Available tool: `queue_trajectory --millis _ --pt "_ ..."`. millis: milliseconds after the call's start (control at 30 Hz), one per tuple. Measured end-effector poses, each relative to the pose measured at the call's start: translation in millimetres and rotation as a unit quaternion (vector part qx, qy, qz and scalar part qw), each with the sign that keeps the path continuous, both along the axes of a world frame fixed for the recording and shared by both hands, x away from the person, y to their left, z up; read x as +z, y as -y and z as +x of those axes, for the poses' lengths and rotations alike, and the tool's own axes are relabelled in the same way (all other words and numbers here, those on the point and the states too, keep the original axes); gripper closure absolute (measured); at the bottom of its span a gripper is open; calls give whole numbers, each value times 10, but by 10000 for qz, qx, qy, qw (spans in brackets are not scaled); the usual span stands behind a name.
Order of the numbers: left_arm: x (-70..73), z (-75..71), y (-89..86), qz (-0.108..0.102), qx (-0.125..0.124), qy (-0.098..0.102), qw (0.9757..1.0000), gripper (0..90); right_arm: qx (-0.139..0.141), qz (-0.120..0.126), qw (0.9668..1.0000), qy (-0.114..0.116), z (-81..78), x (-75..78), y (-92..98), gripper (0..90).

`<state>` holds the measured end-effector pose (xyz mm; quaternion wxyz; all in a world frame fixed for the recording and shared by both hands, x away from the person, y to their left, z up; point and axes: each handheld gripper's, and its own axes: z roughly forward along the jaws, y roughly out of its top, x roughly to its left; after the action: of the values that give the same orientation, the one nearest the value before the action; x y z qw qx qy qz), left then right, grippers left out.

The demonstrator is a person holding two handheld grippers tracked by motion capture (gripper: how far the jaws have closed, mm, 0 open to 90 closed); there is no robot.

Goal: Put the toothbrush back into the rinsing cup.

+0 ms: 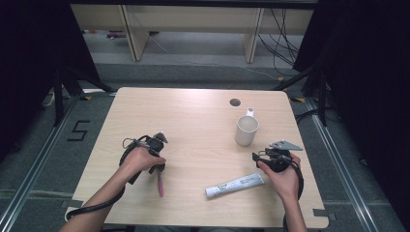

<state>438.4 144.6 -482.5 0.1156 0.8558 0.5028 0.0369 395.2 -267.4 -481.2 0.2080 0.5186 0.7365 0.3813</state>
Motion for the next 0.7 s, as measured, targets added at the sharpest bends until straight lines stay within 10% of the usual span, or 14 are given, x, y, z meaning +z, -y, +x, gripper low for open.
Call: queue_trajectory --millis 700 --pt "10 1 -5 283 -535 -191 9980 791 -18 60 10000 -76 -2 -20 -35 402"
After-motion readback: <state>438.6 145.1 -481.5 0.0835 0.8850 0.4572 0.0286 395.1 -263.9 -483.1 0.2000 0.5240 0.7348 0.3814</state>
